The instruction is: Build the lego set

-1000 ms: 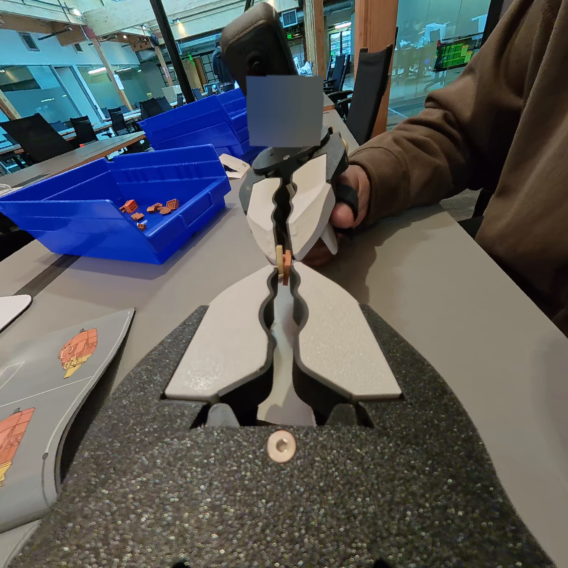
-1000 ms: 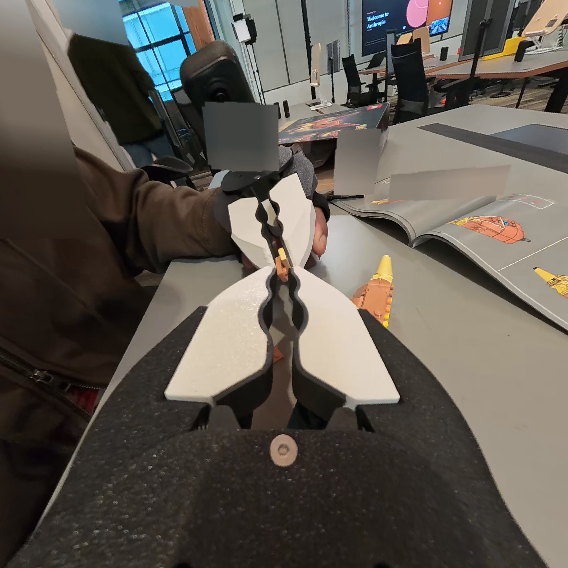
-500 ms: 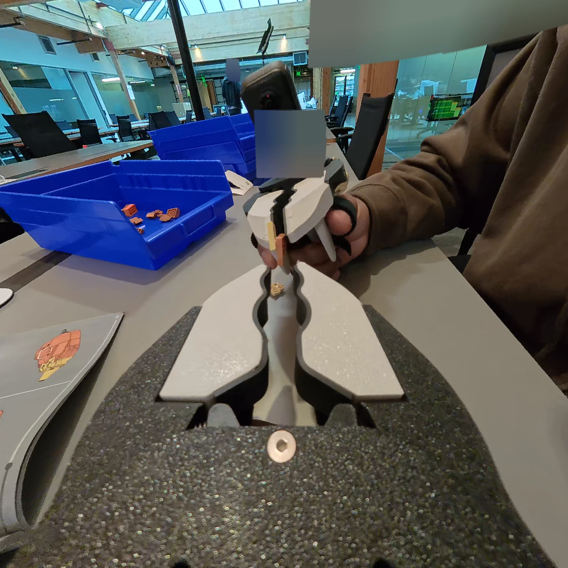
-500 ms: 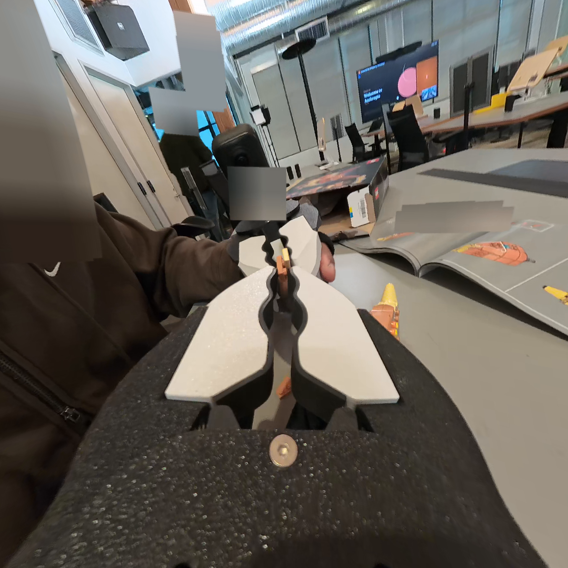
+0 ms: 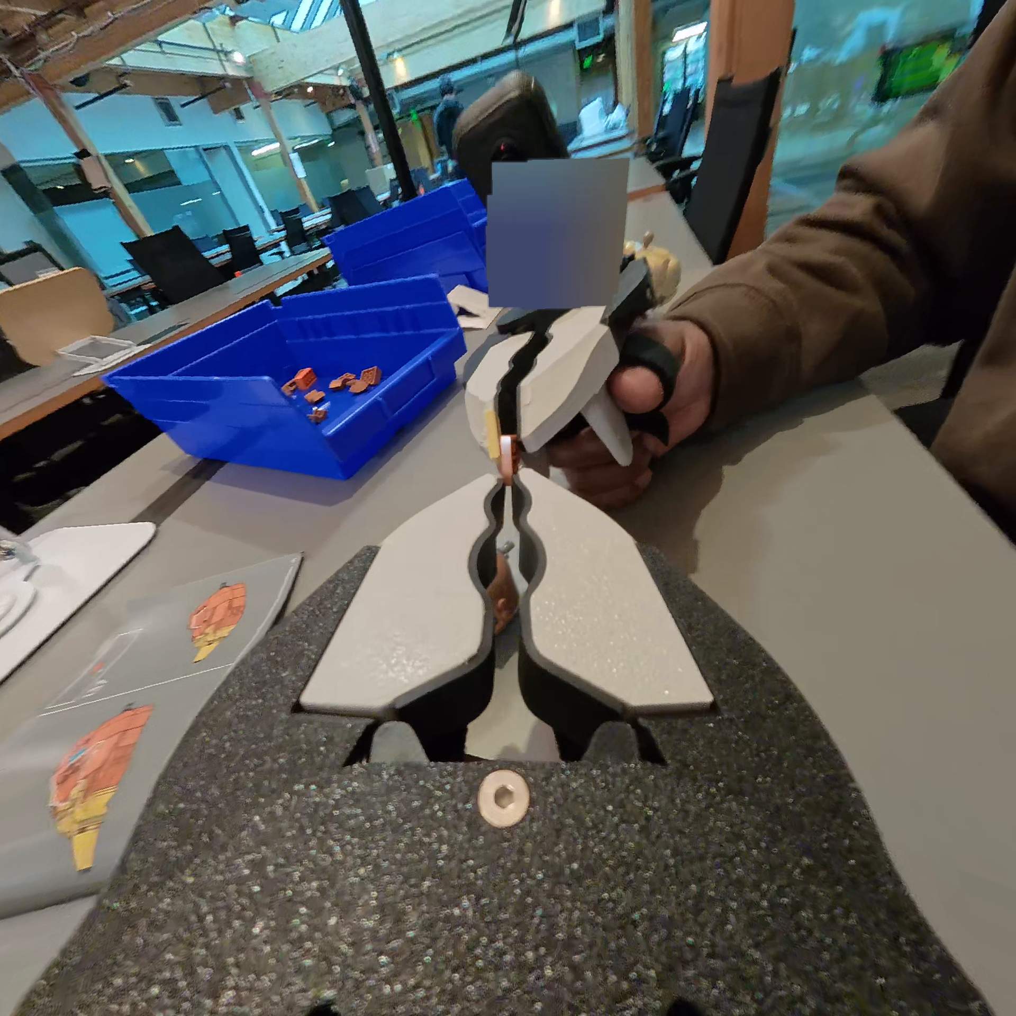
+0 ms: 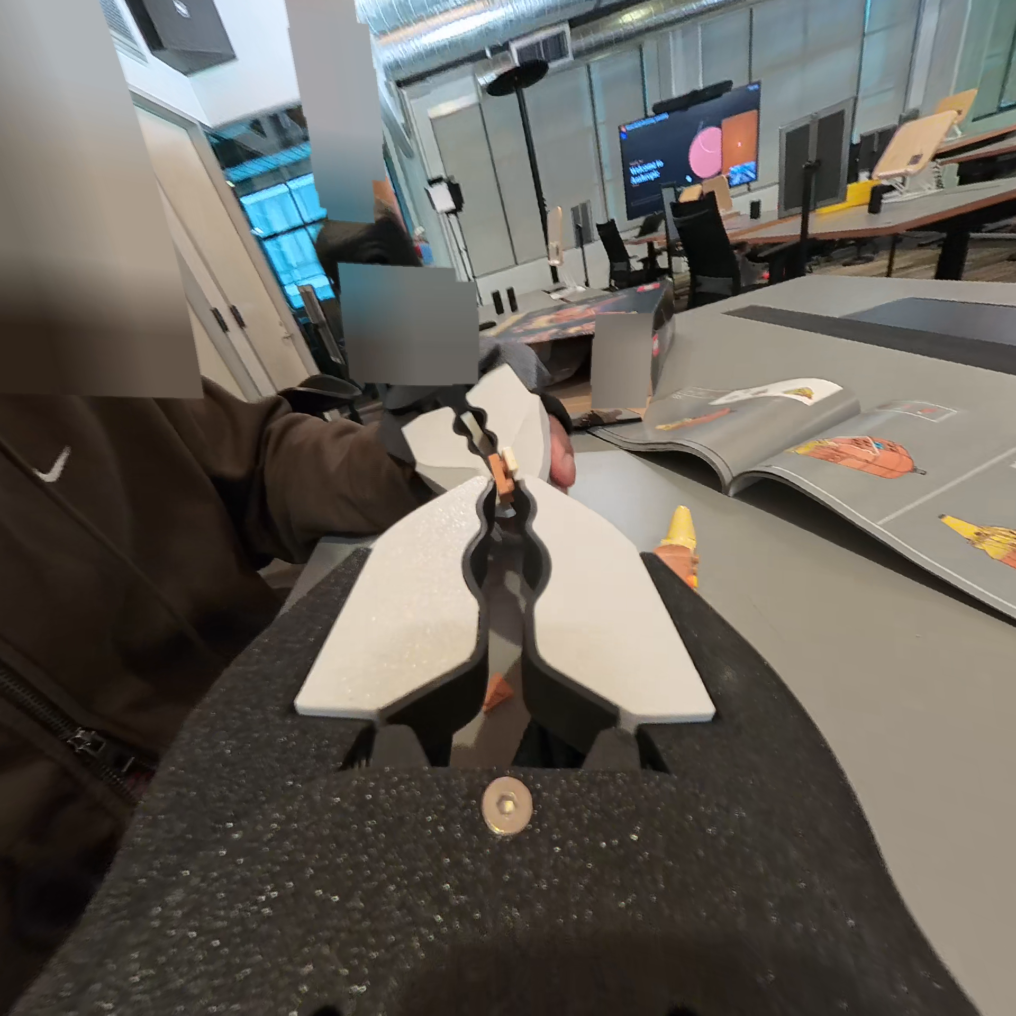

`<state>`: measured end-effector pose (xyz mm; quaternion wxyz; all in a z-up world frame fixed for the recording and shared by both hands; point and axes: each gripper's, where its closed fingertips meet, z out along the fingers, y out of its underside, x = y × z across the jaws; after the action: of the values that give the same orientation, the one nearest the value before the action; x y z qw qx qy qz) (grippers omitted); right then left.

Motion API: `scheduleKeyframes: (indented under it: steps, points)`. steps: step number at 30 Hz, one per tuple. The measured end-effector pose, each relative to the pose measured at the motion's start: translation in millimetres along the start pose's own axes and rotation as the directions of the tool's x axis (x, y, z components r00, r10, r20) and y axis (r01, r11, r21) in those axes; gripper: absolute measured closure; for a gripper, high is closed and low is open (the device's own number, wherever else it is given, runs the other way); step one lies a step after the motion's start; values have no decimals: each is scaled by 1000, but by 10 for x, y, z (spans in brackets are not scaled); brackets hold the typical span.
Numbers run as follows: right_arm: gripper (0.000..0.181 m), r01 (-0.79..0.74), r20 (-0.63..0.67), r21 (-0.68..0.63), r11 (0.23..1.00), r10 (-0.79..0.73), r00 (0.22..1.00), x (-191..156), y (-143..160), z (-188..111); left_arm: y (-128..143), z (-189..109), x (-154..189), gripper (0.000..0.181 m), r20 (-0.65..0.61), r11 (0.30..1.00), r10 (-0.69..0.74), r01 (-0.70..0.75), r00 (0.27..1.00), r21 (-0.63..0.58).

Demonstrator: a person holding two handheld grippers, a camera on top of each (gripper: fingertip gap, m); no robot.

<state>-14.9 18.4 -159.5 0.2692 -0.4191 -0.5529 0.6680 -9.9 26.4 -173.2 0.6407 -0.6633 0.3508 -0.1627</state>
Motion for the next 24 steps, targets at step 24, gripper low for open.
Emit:
scheduleKeyframes:
  steps: [24]
  points:
    - [159,-26,-230,-185,982,-18,973,235,239,44,348,22,-131,179,110,911,305,-256,946,-324]
